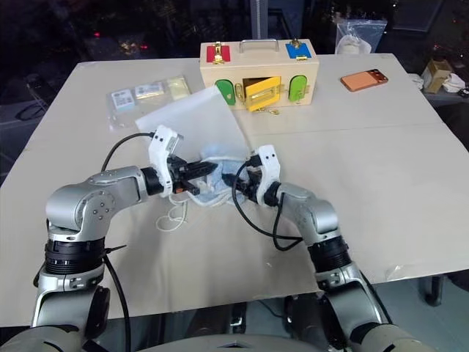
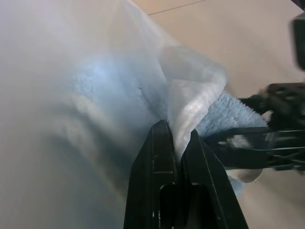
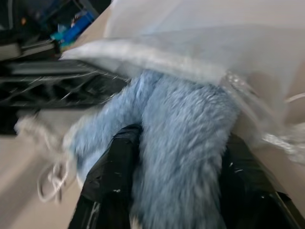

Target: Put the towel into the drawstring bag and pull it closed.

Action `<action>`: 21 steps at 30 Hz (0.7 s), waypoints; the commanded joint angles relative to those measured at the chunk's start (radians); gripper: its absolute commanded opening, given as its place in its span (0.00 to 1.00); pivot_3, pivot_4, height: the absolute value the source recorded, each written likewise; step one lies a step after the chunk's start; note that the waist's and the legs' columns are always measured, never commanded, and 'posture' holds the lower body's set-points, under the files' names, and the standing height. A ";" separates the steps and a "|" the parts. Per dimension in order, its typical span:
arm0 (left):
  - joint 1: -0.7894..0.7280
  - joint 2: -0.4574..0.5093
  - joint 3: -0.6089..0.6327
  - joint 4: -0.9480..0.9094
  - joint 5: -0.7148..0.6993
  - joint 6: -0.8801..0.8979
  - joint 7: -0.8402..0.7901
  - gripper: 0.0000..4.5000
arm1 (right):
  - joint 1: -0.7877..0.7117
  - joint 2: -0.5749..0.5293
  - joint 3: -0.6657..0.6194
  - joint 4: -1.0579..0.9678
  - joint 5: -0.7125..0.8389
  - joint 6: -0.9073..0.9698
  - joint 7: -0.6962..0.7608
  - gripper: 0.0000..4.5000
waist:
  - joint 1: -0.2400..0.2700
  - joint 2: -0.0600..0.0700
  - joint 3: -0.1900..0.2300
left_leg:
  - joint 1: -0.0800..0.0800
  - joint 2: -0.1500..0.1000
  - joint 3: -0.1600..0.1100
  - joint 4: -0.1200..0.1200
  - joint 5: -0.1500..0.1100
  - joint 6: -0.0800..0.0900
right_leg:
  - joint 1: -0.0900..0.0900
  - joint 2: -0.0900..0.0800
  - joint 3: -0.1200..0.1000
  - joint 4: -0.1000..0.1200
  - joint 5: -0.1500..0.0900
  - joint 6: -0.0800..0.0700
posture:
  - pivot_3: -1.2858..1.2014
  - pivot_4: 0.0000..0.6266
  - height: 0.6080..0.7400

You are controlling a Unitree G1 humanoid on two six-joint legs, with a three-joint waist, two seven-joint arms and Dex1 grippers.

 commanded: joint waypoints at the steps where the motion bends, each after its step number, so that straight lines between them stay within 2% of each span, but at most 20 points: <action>1: -0.009 0.007 0.016 -0.038 -0.015 -0.012 -0.002 0.00 | 0.045 -0.048 0.013 -0.138 0.018 0.055 0.019 0.47 | 0.000 0.000 0.000 | 0.000 0.000 0.000 0.000 0.000 0.000 | 0.000 0.000 0.000 0.000 0.000 0.000 | 0.52 0.24 1.00; 5: -0.007 0.011 0.010 -0.041 -0.016 -0.015 -0.009 0.00 | 0.069 -0.052 0.029 -0.157 0.021 0.079 0.017 0.47 | -0.005 0.000 0.000 | 0.001 0.000 0.001 0.000 0.000 0.000 | 0.000 0.001 0.000 0.000 0.000 0.000 | 0.52 0.24 1.00; 7: -0.005 0.011 0.012 -0.047 -0.018 -0.012 -0.009 0.00 | 0.058 -0.016 0.031 -0.114 0.013 0.058 0.008 0.36 | -0.004 0.000 0.000 | 0.001 0.001 0.001 0.000 0.000 0.000 | 0.000 0.001 0.000 0.000 0.000 0.000 | 0.52 0.24 1.00; 9: -0.003 0.009 0.014 -0.052 -0.023 -0.003 -0.007 0.00 | 0.039 0.021 0.038 -0.051 -0.005 0.010 0.016 0.16 | -0.004 0.000 0.000 | 0.001 0.001 0.000 0.000 0.000 0.000 | 0.000 0.002 0.000 0.001 0.000 0.000 | 0.52 0.24 1.00; 11: 0.003 0.013 0.013 -0.065 -0.028 0.004 -0.009 0.00 | 0.022 0.062 0.039 0.010 -0.019 -0.059 0.031 0.02 | -0.004 0.000 0.000 | 0.001 0.001 0.000 0.000 0.000 0.000 | 0.000 0.002 0.000 0.001 0.000 0.000 | 0.52 0.24 1.00; 15: 0.011 0.016 0.033 -0.087 -0.064 0.045 -0.014 0.00 | -0.008 0.147 -0.020 0.135 0.008 -0.196 0.078 0.02 | -0.002 0.000 0.000 | 0.001 0.001 0.001 0.000 0.000 0.000 | 0.000 0.002 0.000 0.000 0.000 0.000 | 0.52 0.24 1.00; 21: 0.028 0.028 0.135 -0.102 -0.218 0.219 -0.028 0.00 | -0.062 0.226 -0.151 0.268 0.080 -0.309 0.111 0.02 | -0.001 0.000 0.000 | 0.000 0.000 0.000 0.000 0.000 0.000 | 0.000 0.000 0.000 0.000 0.000 0.000 | 0.52 0.24 1.00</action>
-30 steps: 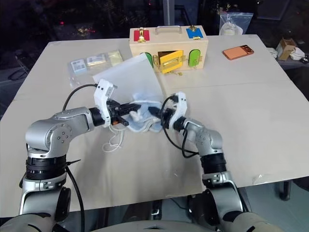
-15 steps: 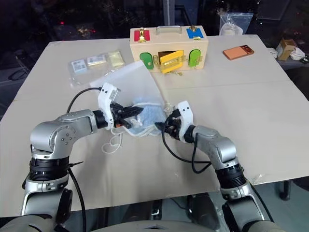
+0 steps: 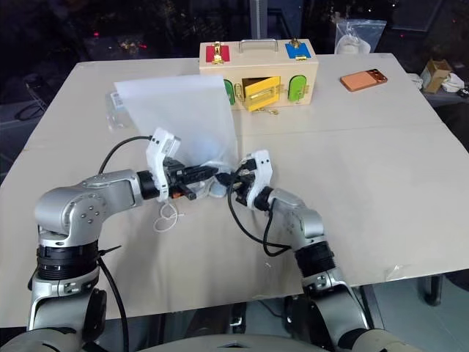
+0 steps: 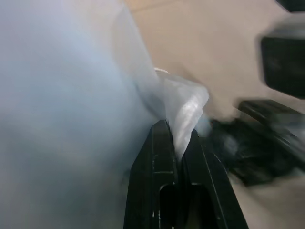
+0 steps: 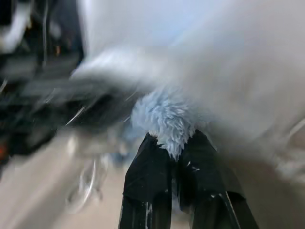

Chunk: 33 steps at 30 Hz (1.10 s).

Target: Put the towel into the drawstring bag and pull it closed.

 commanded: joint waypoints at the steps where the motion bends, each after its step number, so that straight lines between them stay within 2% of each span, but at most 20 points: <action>1: -0.004 0.014 0.085 -0.030 -0.114 0.114 -0.012 0.00 | -0.041 0.037 -0.078 -0.004 0.079 -0.055 0.035 0.02 | 0.000 0.000 0.000 | 0.000 0.000 0.000 0.000 0.000 0.000 | 0.000 0.000 0.000 0.000 0.000 0.000 | 0.52 0.24 1.00; 6: -0.060 -0.038 0.193 0.064 -0.228 0.237 0.010 0.00 | -0.018 0.011 -0.110 -0.094 0.130 -0.014 0.035 0.02 | -0.002 0.000 0.000 | 0.000 0.000 -0.001 0.000 0.000 0.000 | 0.000 0.000 0.000 0.001 0.000 0.000 | 0.52 0.24 1.00; 12: -0.140 -0.168 0.232 0.136 -0.302 0.334 0.075 0.00 | 0.085 -0.097 -0.107 -0.383 0.273 0.205 0.044 0.02 | 0.005 0.000 0.000 | 0.000 -0.001 -0.003 0.000 0.000 0.000 | 0.002 -0.001 -0.001 0.001 0.000 0.000 | 0.52 0.24 1.00; 15: -0.186 -0.243 0.250 0.204 -0.373 0.375 0.137 0.00 | 0.135 -0.201 -0.170 -0.559 0.450 0.377 0.014 0.02 | 0.004 0.000 0.000 | 0.000 -0.001 -0.002 0.001 0.000 0.000 | 0.002 -0.001 -0.001 0.000 0.000 0.000 | 0.52 0.24 1.00; 17: -0.200 -0.251 0.242 0.270 -0.454 0.378 0.188 0.00 | 0.162 -0.276 -0.202 -0.636 0.530 0.461 -0.011 0.02 | 0.002 0.000 0.000 | 0.000 -0.001 -0.003 0.001 0.000 0.000 | 0.002 -0.001 0.000 0.000 0.000 0.000 | 0.52 0.24 1.00; 20: -0.189 -0.256 0.191 0.278 -0.494 0.378 0.265 0.00 | 0.212 -0.396 -0.245 -0.714 0.585 0.542 -0.047 0.02 | -0.001 0.000 0.000 | 0.002 -0.001 -0.003 0.000 0.000 0.000 | 0.002 -0.001 0.000 0.002 0.000 0.000 | 0.52 0.24 1.00; 23: -0.179 -0.270 0.172 0.227 -0.466 0.378 0.295 0.00 | 0.258 -0.480 -0.239 -0.745 0.551 0.556 -0.067 0.02 | 0.000 0.000 0.000 | 0.002 0.000 -0.003 0.000 0.000 0.000 | 0.002 0.001 0.000 0.002 0.000 0.000 | 0.52 0.24 1.00; 25: -0.173 -0.273 0.154 0.228 -0.480 0.378 0.299 0.00 | 0.261 -0.452 -0.166 -0.691 0.442 0.452 -0.062 0.02 | -0.002 -0.001 0.000 | 0.002 -0.001 -0.002 0.000 -0.002 0.003 | 0.002 0.001 0.001 0.002 0.000 0.000 | 0.52 0.24 1.00; 29: -0.174 -0.271 0.126 0.251 -0.521 0.378 0.300 0.00 | 0.191 -0.299 -0.013 -0.450 0.235 0.203 -0.019 0.02 | -0.003 -0.001 -0.001 | 0.005 -0.001 0.000 0.000 -0.002 0.004 | 0.002 0.005 0.002 0.002 0.000 0.000 | 0.52 0.24 1.00; 33: -0.158 -0.244 0.096 0.270 -0.543 0.378 0.300 0.00 | 0.096 -0.147 0.015 -0.161 0.145 -0.008 0.053 0.02 | -0.003 -0.001 -0.001 | 0.004 0.000 0.000 0.000 -0.001 0.002 | 0.002 0.005 0.004 0.002 0.000 0.000 | 0.52 0.24 1.00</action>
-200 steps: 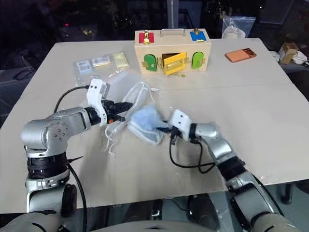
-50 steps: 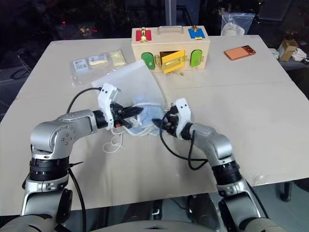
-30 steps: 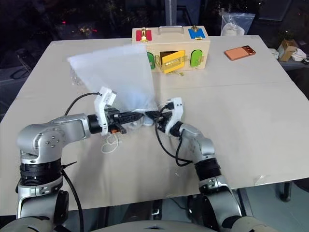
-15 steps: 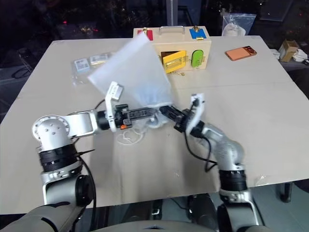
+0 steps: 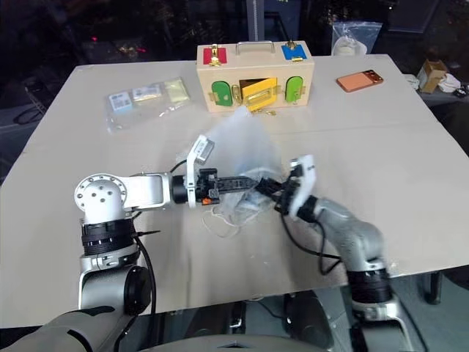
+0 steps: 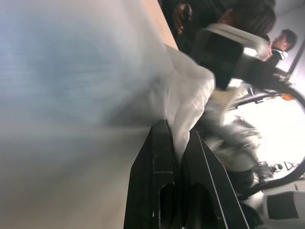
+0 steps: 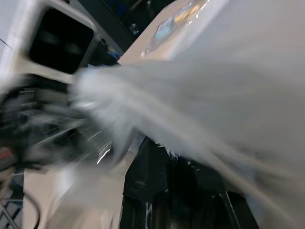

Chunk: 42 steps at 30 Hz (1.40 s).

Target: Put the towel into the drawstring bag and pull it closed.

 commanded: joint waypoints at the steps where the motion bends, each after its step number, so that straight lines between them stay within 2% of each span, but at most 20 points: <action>1: 0.012 0.027 -0.032 -0.010 -0.043 0.002 -0.009 0.00 | -0.081 0.085 0.015 0.208 -0.090 -0.212 0.071 0.02 | 0.000 0.000 0.000 | 0.000 0.000 0.000 0.000 0.001 -0.002 | 0.000 0.000 0.000 0.000 0.000 0.000 | 0.52 0.24 1.00; 4: 0.030 0.045 -0.032 -0.026 -0.042 0.002 -0.004 0.00 | -0.161 0.151 -0.010 0.375 -0.146 -0.346 0.073 0.02 | 0.002 0.000 0.000 | -0.002 0.000 0.000 0.000 0.001 -0.002 | -0.001 -0.001 0.002 -0.002 0.000 0.000 | 0.52 0.24 1.00; 7: 0.039 0.054 -0.017 -0.053 -0.008 -0.019 0.002 0.00 | -0.185 0.116 0.014 0.425 -0.252 -0.405 0.046 0.02 | 0.004 0.000 0.000 | -0.003 0.000 0.000 0.000 0.001 -0.002 | -0.001 -0.003 0.002 -0.002 0.000 0.000 | 0.52 0.24 1.00; 10: 0.043 0.076 -0.029 -0.078 0.050 -0.100 -0.018 0.00 | -0.130 0.047 0.040 0.323 -0.311 -0.424 0.065 0.24 | 0.008 0.000 0.000 | -0.004 -0.002 0.000 0.000 0.001 -0.002 | -0.001 -0.005 0.001 -0.002 0.000 0.000 | 0.52 0.24 1.00; 14: 0.043 0.133 -0.080 -0.101 0.162 -0.273 -0.126 0.00 | 0.017 -0.127 0.132 -0.008 -0.408 -0.353 0.092 0.65 | 0.005 0.000 0.000 | -0.003 -0.002 0.000 0.000 0.001 -0.003 | -0.001 -0.006 0.000 -0.002 0.000 0.000 | 0.52 0.24 1.00; 15: 0.040 0.143 -0.088 -0.093 0.175 -0.291 -0.145 0.00 | 0.040 -0.155 0.138 -0.073 -0.419 -0.340 0.087 0.72 | 0.005 0.000 0.000 | -0.003 -0.001 0.000 0.000 0.001 -0.003 | -0.001 -0.006 0.000 -0.002 0.000 0.000 | 0.52 0.24 1.00; 18: 0.028 0.168 -0.103 -0.077 0.205 -0.356 -0.227 0.00 | 0.098 -0.249 0.138 -0.285 -0.517 -0.328 0.023 0.72 | 0.001 0.001 0.000 | -0.003 -0.001 -0.001 -0.001 0.002 -0.004 | -0.001 -0.005 0.000 -0.001 0.000 0.000 | 0.52 0.24 1.00; 23: 0.008 0.227 -0.162 -0.053 0.281 -0.424 -0.330 0.00 | 0.154 -0.271 0.067 -0.497 -0.457 -0.125 -0.050 0.72 | 0.005 0.000 0.000 | -0.002 0.000 -0.002 -0.001 0.003 -0.005 | -0.001 -0.002 -0.002 -0.001 0.000 0.000 | 0.52 0.24 1.00; 27: -0.027 0.244 -0.177 -0.018 0.312 -0.452 -0.388 0.00 | 0.161 -0.284 0.056 -0.447 -0.541 -0.043 -0.147 0.72 | 0.009 0.000 0.000 | -0.002 0.000 -0.002 0.000 0.003 -0.005 | -0.001 -0.002 -0.003 -0.001 0.000 0.000 | 0.52 0.24 1.00; 31: -0.049 0.249 -0.192 -0.006 0.339 -0.470 -0.417 0.00 | 0.137 -0.277 0.074 -0.351 -0.575 -0.057 -0.171 0.72 | 0.008 0.000 0.000 | -0.003 -0.001 0.000 0.000 0.003 -0.005 | -0.001 -0.003 -0.002 -0.002 0.000 0.000 | 0.52 0.24 1.00; 40: -0.061 0.231 -0.188 -0.008 0.367 -0.475 -0.420 0.00 | 0.093 -0.220 0.090 -0.345 -0.550 -0.044 -0.163 0.72 | 0.004 0.000 0.000 | -0.003 0.000 -0.001 0.000 0.003 -0.005 | -0.002 -0.001 -0.002 -0.002 0.000 0.000 | 0.52 0.24 1.00; 42: -0.058 0.223 -0.181 -0.014 0.367 -0.472 -0.412 0.00 | 0.100 -0.235 0.109 -0.371 -0.537 -0.016 -0.131 0.72 | 0.006 0.000 0.000 | -0.004 0.000 -0.001 0.000 0.003 -0.005 | -0.002 -0.001 -0.002 -0.002 0.000 0.000 | 0.52 0.24 1.00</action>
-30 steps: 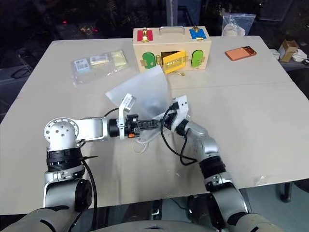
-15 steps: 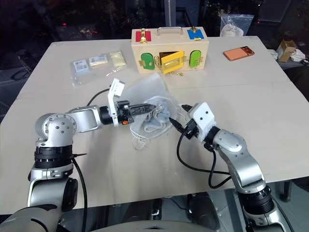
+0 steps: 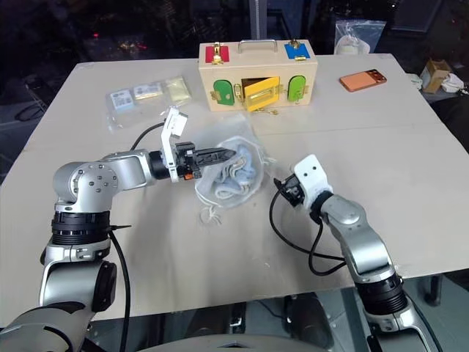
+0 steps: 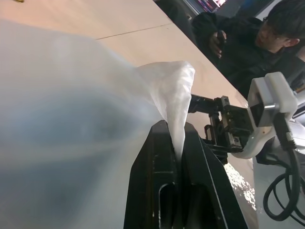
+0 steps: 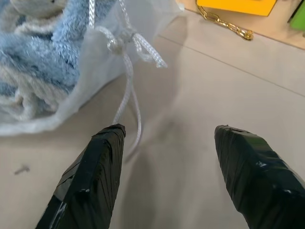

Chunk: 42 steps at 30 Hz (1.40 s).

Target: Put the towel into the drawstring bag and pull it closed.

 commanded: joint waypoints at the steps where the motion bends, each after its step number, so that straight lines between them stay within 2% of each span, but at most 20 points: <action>1: -0.017 -0.012 0.016 -0.029 -0.005 -0.008 0.007 0.00 | -0.004 -0.022 0.027 -0.068 0.021 0.034 0.046 0.72 | 0.001 0.000 0.000 | 0.000 0.000 0.000 0.000 0.000 0.000 | 0.000 0.000 0.000 0.000 0.000 0.000 | 0.52 0.24 1.00; 16: -0.004 -0.026 0.040 -0.060 -0.017 0.013 0.044 0.00 | -0.032 -0.009 0.042 -0.023 0.039 0.062 0.060 0.72 | 0.000 0.000 0.000 | 0.000 0.000 0.000 0.000 0.000 0.000 | 0.000 0.000 0.000 0.000 0.000 0.000 | 0.52 0.24 1.00; 24: 0.004 -0.025 0.048 -0.078 -0.022 0.024 0.051 0.00 | -0.092 0.048 0.035 0.103 -0.033 0.043 -0.043 0.72 | 0.000 0.000 0.000 | 0.000 0.000 0.000 0.000 0.000 0.000 | 0.000 0.000 0.000 0.001 0.000 0.000 | 0.52 0.24 1.00; 25: 0.006 -0.025 0.047 -0.080 -0.022 0.023 0.052 0.00 | -0.100 0.054 0.037 0.125 -0.047 0.033 -0.059 0.60 | 0.000 0.000 0.000 | 0.000 0.000 0.000 0.000 0.000 0.000 | 0.000 0.000 0.000 0.001 0.000 0.000 | 0.52 0.24 1.00; 26: 0.006 -0.026 0.047 -0.082 -0.022 0.022 0.053 0.00 | -0.107 0.062 0.038 0.144 -0.059 0.024 -0.073 0.56 | -0.001 0.000 0.000 | 0.000 0.000 0.000 0.000 0.000 0.000 | 0.000 0.000 0.000 0.000 0.000 0.000 | 0.52 0.24 1.00; 28: 0.008 -0.028 0.038 -0.084 -0.012 0.011 0.052 0.00 | -0.127 0.084 0.037 0.197 -0.087 -0.007 -0.114 0.39 | -0.001 0.000 0.000 | 0.000 0.000 0.000 0.000 0.000 0.000 | 0.000 0.000 0.000 0.000 0.000 0.000 | 0.52 0.24 1.00; 29: 0.009 -0.030 0.033 -0.086 -0.005 -0.001 0.050 0.00 | -0.134 0.093 0.035 0.220 -0.101 -0.022 -0.133 0.35 | -0.002 0.000 0.000 | 0.000 0.000 0.000 0.000 0.000 0.000 | 0.000 0.000 0.000 0.001 0.000 0.000 | 0.52 0.24 1.00; 30: 0.012 -0.034 0.029 -0.087 0.002 -0.020 0.043 0.00 | -0.138 0.102 0.030 0.240 -0.116 -0.039 -0.158 0.18 | -0.002 0.000 0.000 | 0.000 0.000 0.000 0.000 0.000 0.000 | 0.000 0.000 0.000 0.001 0.000 0.000 | 0.52 0.24 1.00; 32: 0.019 -0.020 0.005 -0.092 0.033 -0.058 0.021 0.00 | -0.133 0.126 -0.001 0.253 -0.131 -0.056 -0.212 0.01 | -0.002 0.000 0.000 | 0.000 0.000 0.000 0.000 0.000 0.000 | 0.000 0.000 0.000 0.001 0.000 0.000 | 0.52 0.24 1.00; 36: 0.028 0.026 -0.022 -0.073 0.109 -0.148 -0.022 0.00 | -0.112 0.143 -0.022 0.225 -0.127 -0.080 -0.221 0.01 | -0.002 0.000 0.000 | 0.000 0.000 0.000 0.000 0.000 0.000 | 0.000 0.000 0.000 0.000 0.000 0.000 | 0.52 0.24 1.00; 39: 0.022 0.046 0.002 -0.048 0.086 -0.144 -0.068 0.20 | -0.103 0.149 -0.022 0.211 -0.125 -0.081 -0.215 0.00 | -0.003 0.000 0.000 | 0.000 0.000 0.001 0.000 0.000 0.000 | 0.000 0.000 0.001 0.000 0.000 0.000 | 0.52 0.24 1.00; 42: 0.038 0.139 0.019 -0.042 0.104 -0.153 -0.132 0.49 | -0.097 0.156 -0.015 0.202 -0.119 -0.085 -0.201 0.00 | -0.008 0.000 0.000 | 0.000 0.000 0.001 0.000 0.000 0.000 | -0.001 0.000 0.001 0.001 0.000 0.000 | 0.52 0.24 1.00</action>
